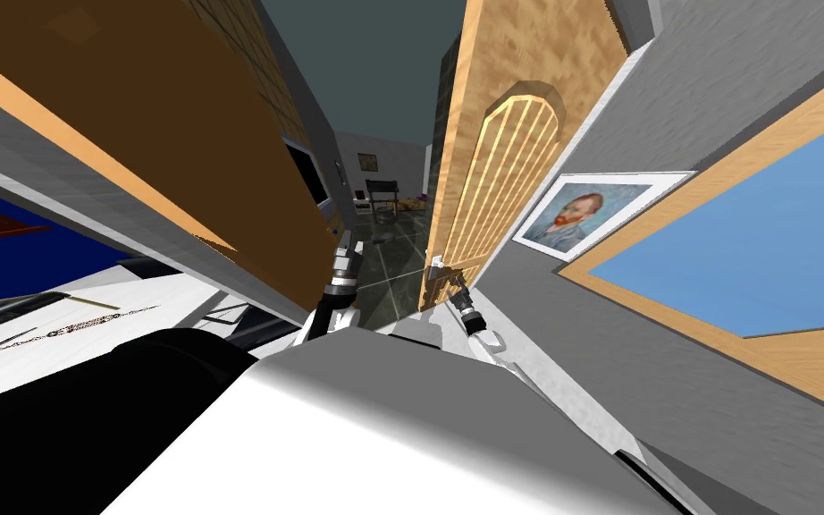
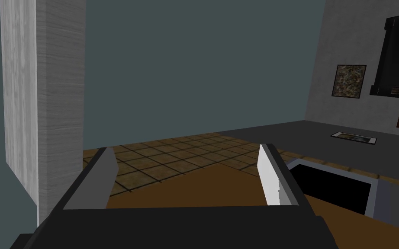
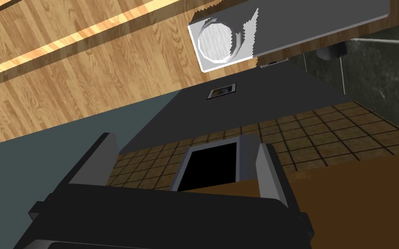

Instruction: Push the door open

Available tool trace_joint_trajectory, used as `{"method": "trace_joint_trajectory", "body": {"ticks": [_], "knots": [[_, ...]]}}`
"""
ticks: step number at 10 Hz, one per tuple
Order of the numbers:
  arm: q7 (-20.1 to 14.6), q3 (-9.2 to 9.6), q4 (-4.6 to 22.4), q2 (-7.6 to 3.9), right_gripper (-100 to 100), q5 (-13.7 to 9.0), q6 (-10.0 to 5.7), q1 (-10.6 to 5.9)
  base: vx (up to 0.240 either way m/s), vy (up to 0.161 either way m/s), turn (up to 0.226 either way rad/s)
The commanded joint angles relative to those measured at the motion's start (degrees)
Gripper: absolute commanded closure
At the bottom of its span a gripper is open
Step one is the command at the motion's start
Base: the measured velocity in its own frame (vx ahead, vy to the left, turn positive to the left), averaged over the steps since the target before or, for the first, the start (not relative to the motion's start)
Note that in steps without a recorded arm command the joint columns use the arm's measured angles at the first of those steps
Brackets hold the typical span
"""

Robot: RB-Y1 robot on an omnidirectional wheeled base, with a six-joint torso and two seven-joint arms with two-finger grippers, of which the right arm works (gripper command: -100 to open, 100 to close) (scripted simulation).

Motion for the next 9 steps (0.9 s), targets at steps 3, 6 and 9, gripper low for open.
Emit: {"method": "trace_joint_trajectory", "body": {"ticks": [3, 6, 9], "knots": [[-0.35, 1.44, 2.13, -1.44, -100, 6.33, 2.07, -1.2, 0.077, -0.053, 0.039], [-0.59, 2.5, 3.69, -2.5, -100, 11.02, 3.56, -2.07, 0.071, -0.045, 0.034], [-0.77, 3.27, 4.82, -3.27, -100, 14.37, 4.63, -2.7, 0.052, -0.039, 0.027]]}}
